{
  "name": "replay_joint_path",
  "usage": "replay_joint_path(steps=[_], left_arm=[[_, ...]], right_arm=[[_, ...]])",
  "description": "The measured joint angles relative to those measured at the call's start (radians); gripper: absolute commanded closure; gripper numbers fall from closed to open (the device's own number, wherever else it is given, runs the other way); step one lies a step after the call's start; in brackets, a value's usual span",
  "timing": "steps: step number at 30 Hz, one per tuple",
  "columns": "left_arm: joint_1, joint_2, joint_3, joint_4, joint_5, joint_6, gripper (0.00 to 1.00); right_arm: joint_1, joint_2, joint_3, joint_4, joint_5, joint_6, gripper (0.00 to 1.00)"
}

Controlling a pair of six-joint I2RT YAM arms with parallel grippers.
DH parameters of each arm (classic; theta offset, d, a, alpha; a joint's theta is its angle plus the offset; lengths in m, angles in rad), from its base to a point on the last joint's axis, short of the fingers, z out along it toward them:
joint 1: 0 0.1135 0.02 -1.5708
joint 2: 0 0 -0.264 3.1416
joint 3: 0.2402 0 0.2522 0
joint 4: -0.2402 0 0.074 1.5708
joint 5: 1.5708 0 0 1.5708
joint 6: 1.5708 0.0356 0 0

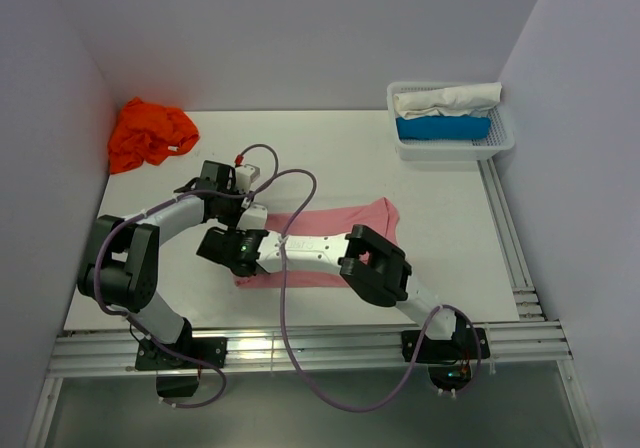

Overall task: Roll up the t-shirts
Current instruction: Roll the tshirt

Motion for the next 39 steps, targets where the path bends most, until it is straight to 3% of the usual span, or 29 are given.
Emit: replay_joint_path(steps=[11,20,27,30,39], left_arm=[[-0.008,0.0,0.027,-0.021,0.002,-0.001,0.38],[-0.009,0.0,0.094,-0.054,0.009,-0.004,0.3],[0.005,0.001,0.164,-0.085,0.018,-0.003,0.3],[0.031,0.006,0.195,-0.109,0.039,-0.002,0.3],[0.11,0.009,0.22,-0.161,0.086,0.012,0.3]], right_arm=[[0.007,0.016,0.01,-0.077,-0.005,0.0,0.5],[0.01,0.042,0.037,-0.106,-0.02,-0.01,0.51],[0.007,0.051,0.044,-0.104,-0.04,-0.035,0.74],[-0.003,0.013,-0.034,-0.015,-0.059,-0.047,0.85],[-0.079,-0.203,-0.531,0.577,-0.273,-0.018,0.85]])
